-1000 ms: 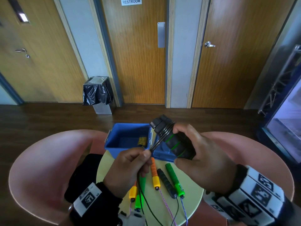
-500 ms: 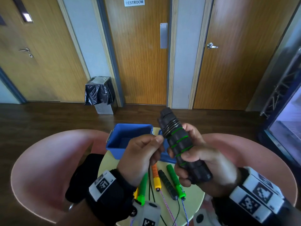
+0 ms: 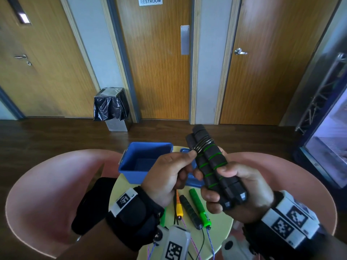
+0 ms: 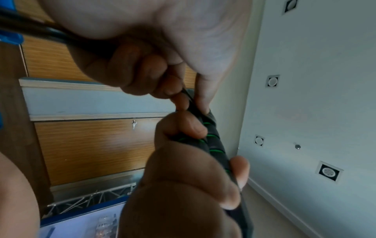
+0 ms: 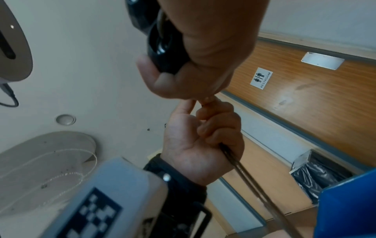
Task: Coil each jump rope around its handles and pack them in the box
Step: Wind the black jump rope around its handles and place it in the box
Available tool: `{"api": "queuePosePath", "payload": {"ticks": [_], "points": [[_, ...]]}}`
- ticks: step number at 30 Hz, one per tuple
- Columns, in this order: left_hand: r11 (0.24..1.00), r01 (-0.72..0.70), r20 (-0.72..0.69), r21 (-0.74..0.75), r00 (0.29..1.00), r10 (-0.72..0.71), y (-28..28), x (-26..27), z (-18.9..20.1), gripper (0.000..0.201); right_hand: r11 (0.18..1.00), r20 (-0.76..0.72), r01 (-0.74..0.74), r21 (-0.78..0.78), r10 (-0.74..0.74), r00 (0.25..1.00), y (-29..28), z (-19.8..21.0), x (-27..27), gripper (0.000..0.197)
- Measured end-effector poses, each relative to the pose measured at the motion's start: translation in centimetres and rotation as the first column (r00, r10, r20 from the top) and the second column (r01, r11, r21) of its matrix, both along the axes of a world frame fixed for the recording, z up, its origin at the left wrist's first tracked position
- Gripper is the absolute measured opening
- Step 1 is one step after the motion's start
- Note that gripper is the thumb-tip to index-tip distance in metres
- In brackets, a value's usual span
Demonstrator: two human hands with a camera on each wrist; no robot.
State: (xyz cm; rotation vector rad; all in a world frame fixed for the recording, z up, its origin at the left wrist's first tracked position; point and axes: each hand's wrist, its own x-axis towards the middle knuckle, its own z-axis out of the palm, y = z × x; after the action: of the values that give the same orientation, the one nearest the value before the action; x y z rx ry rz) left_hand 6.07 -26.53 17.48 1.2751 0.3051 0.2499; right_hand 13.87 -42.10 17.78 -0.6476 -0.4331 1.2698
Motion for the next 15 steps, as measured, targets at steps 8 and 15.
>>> {"api": "queuePosePath", "payload": {"ticks": [8, 15], "points": [[0.991, 0.113, 0.137, 0.074, 0.983, -0.122, 0.3, 0.3, -0.5, 0.029, 0.969, -0.094, -0.165, 0.182, 0.185, 0.978, 0.2, -0.1, -0.5, 0.047], [0.991, -0.021, 0.232, 0.130, 0.973, -0.010, 0.4, 0.2, 0.0, 0.019, 0.978, -0.033, 0.024, -0.206, -0.031, 0.999, 0.7, 0.4, 0.4, 0.044]]}}
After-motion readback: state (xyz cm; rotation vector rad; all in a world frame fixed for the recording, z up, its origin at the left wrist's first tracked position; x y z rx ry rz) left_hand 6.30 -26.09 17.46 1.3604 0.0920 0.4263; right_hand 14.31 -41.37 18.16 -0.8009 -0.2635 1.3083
